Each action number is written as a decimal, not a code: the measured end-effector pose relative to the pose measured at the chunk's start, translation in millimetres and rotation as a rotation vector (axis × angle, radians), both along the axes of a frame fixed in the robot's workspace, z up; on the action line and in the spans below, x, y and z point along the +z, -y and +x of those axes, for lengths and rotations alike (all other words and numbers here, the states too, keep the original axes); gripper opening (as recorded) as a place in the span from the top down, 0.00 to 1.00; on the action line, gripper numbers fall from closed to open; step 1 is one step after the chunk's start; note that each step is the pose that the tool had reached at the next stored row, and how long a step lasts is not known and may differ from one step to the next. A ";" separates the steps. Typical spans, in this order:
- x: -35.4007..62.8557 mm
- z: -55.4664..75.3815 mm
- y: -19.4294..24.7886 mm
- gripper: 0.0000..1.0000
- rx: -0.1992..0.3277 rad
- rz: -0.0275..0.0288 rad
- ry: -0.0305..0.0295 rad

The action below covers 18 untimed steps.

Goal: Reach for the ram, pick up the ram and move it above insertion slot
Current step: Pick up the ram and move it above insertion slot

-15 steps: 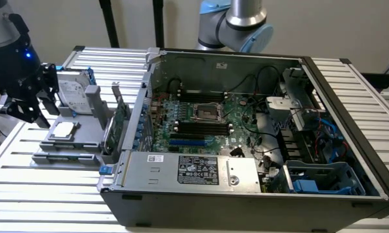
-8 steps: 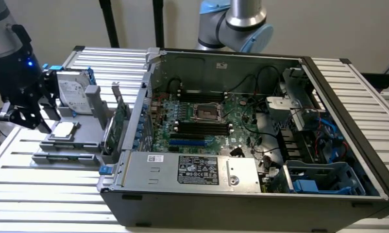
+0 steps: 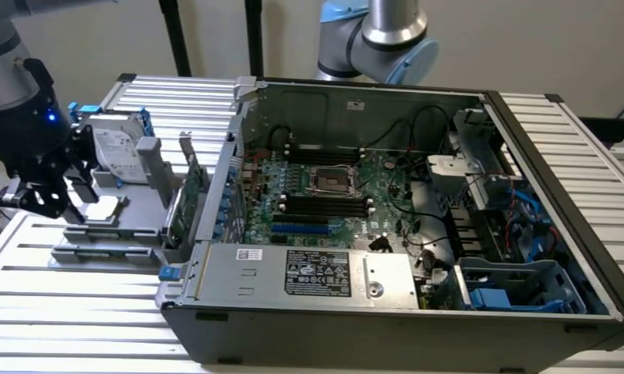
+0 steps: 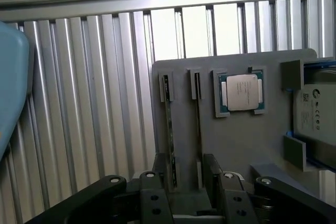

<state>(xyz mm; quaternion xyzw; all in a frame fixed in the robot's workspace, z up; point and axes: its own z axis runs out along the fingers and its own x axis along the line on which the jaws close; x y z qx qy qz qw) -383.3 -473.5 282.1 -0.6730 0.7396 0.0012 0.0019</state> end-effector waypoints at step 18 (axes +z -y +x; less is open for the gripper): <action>-32.8 -0.5 12.0 0.58 0.007 0.0001 0.0001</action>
